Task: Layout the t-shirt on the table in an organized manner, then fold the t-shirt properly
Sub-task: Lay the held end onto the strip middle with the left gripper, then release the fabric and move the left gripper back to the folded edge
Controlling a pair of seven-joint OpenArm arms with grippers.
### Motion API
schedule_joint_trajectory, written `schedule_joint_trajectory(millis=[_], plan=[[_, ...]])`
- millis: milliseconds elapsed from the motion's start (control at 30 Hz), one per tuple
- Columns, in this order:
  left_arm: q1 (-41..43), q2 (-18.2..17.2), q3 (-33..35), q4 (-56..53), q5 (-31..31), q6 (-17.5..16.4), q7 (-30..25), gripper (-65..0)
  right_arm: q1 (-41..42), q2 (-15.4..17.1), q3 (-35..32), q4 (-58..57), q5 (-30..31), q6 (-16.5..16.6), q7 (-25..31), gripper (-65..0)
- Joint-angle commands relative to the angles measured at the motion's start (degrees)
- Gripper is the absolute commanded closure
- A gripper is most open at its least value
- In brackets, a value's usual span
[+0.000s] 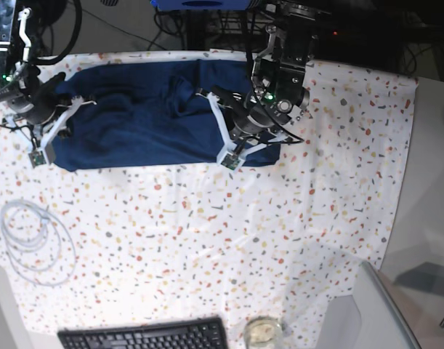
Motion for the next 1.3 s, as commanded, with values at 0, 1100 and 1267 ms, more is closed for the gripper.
schedule_joint_trajectory(millis=[0,1100,1267], plan=[[-1.58,1.12,0.56,-0.32,-0.39,-0.01,-0.60,0.0,0.36,0.64,0.33,0.91,0.54,0.25,1.00,0.0],[-0.26,-5.38,3.19,7.16,-8.31,17.13,3.18,0.0,1.24,0.72,0.33,0.73,0.27,0.25,1.09,0.0],[-2.20,-3.45,3.81,1.27,-10.33,17.13,3.01,0.0,1.24,0.72,0.33,0.73,0.27,0.25,1.09,0.0]])
